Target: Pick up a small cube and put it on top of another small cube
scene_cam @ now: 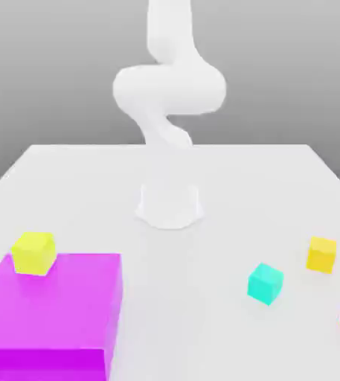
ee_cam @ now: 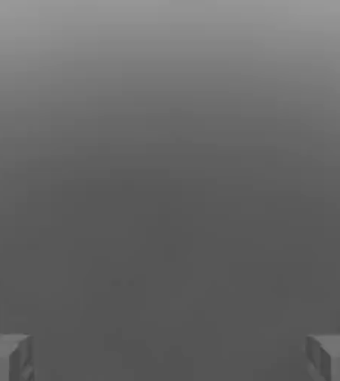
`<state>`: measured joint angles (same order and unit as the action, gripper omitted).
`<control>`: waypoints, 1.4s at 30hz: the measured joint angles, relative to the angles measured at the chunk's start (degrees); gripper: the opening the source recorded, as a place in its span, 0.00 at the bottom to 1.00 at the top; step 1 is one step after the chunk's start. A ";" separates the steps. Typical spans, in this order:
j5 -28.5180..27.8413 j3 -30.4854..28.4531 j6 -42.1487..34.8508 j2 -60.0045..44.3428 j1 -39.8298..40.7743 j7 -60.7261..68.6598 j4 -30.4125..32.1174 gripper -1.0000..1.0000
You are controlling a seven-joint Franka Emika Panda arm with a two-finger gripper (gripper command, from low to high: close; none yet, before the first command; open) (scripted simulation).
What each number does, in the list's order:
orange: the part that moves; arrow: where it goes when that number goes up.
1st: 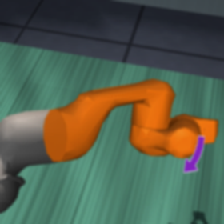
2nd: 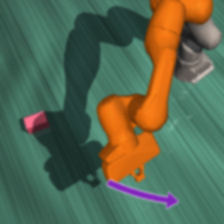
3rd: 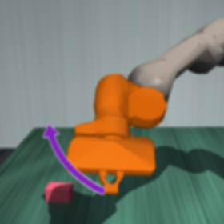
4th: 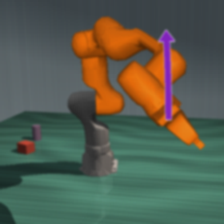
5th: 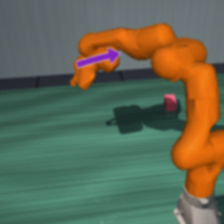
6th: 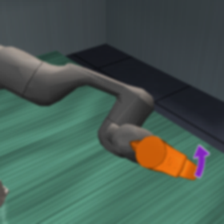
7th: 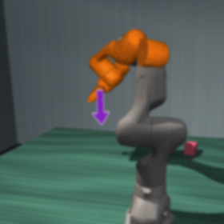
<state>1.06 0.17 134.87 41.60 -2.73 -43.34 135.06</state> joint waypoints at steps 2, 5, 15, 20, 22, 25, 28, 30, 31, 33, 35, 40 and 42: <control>0.91 0.22 2.98 -4.16 -2.69 2.35 3.07 0.50; 2.30 0.99 7.28 -10.25 -6.36 5.85 7.50 0.50; 4.00 6.47 22.51 -31.69 -17.32 15.66 22.75 0.50; -1.97 8.96 30.73 -42.88 -19.95 14.98 28.59 0.50; -5.11 7.31 34.05 -47.07 -21.13 12.99 28.26 0.50; -7.99 3.51 39.09 -53.29 -24.32 10.90 27.23 0.50; -8.57 1.58 41.89 -56.67 -26.17 10.35 26.64 0.00; -8.65 1.59 41.87 -56.67 -26.16 10.27 26.64 0.00; -8.70 1.59 41.86 -56.67 -26.16 10.22 26.64 0.00; -8.95 1.25 42.40 -57.33 -26.45 10.00 26.51 0.00; -8.52 2.19 40.69 -55.25 -25.59 10.43 26.89 0.00; -3.36 5.44 32.83 -45.53 -23.68 14.24 28.71 0.00; -1.61 6.21 29.96 -42.27 -24.10 15.80 29.10 0.00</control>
<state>-0.55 6.38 164.82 -0.67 -26.83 -27.55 164.17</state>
